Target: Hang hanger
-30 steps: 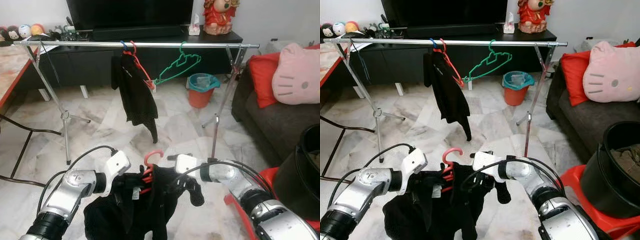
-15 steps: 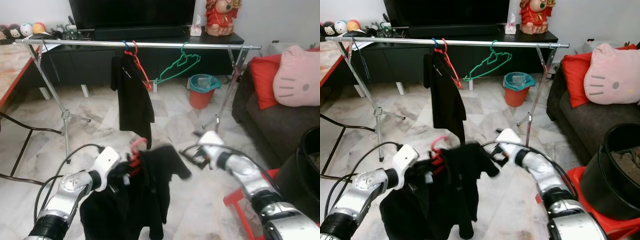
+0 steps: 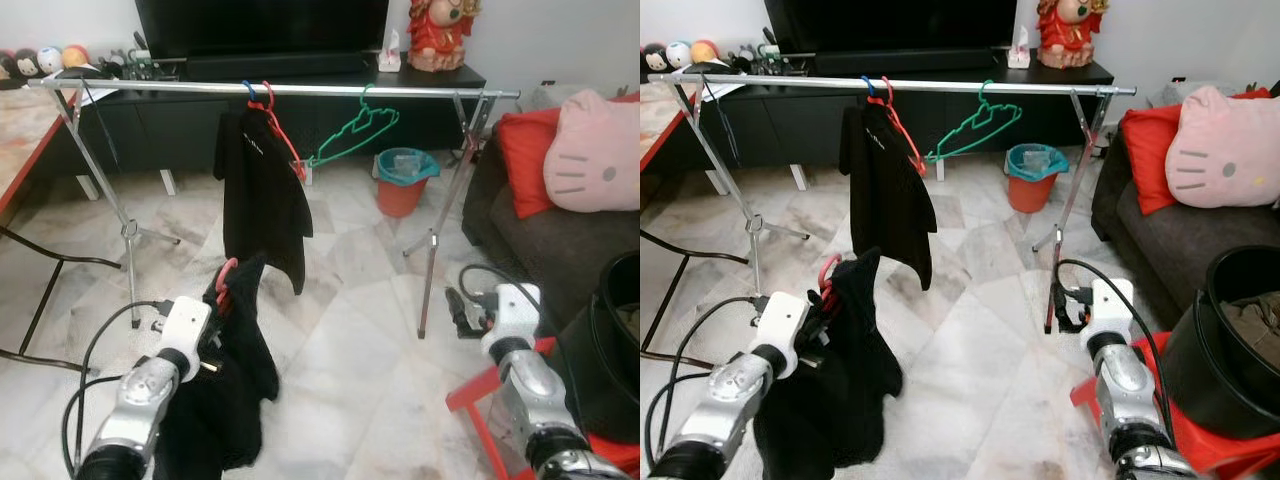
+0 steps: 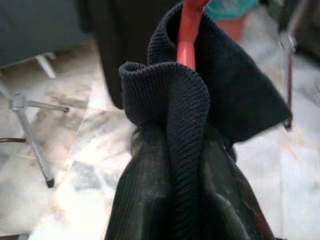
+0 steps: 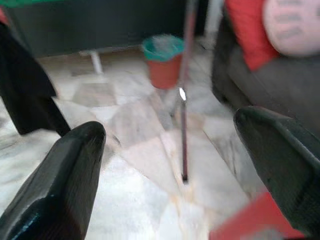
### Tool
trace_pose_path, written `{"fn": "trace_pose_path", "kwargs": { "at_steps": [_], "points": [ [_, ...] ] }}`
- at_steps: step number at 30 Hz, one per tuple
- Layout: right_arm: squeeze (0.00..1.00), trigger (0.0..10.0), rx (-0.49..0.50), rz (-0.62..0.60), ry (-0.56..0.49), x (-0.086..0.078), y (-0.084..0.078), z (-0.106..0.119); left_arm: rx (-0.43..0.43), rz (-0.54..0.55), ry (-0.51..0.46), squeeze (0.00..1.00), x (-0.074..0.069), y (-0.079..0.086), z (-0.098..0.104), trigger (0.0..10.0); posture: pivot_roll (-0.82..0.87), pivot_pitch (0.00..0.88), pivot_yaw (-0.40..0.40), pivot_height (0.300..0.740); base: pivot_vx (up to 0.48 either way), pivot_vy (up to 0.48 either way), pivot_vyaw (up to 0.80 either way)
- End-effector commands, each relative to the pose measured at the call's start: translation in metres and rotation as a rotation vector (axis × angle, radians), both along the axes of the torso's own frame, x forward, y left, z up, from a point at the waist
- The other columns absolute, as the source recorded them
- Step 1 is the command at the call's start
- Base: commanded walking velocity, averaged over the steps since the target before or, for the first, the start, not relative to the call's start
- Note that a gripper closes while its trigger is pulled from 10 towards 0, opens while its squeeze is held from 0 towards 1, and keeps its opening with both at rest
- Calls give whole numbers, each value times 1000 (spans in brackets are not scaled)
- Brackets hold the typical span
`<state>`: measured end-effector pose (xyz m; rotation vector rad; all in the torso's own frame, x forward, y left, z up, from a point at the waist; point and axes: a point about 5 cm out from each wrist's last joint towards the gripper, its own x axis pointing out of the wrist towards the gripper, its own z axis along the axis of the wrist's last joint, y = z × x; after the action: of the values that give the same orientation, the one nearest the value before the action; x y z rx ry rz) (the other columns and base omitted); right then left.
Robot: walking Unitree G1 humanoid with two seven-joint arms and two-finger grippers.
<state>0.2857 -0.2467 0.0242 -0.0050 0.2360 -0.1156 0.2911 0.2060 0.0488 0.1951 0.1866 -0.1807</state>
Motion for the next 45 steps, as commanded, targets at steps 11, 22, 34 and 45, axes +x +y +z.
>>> {"fn": "trace_pose_path", "kwargs": {
  "at_steps": [11,22,34,45],
  "points": [
    [0,10000,60,-122,103,-39,-8,-33,-40,225,-82,0,-24,34,-3,10000,-1,0,-25,740,0,0,0],
    [0,10000,29,-124,91,-51,-12,-36,1,280,-125,0,-49,48,0,10000,13,0,-41,740,0,0,0],
    [0,10000,-5,-104,80,-52,-16,-33,-37,245,-119,0,-30,29,4,10000,1,0,-33,740,0,0,307],
    [0,10000,11,-82,84,-50,-10,-34,-63,248,-104,0,-28,27,2,10000,2,0,-26,740,0,0,751]
  ]
}}
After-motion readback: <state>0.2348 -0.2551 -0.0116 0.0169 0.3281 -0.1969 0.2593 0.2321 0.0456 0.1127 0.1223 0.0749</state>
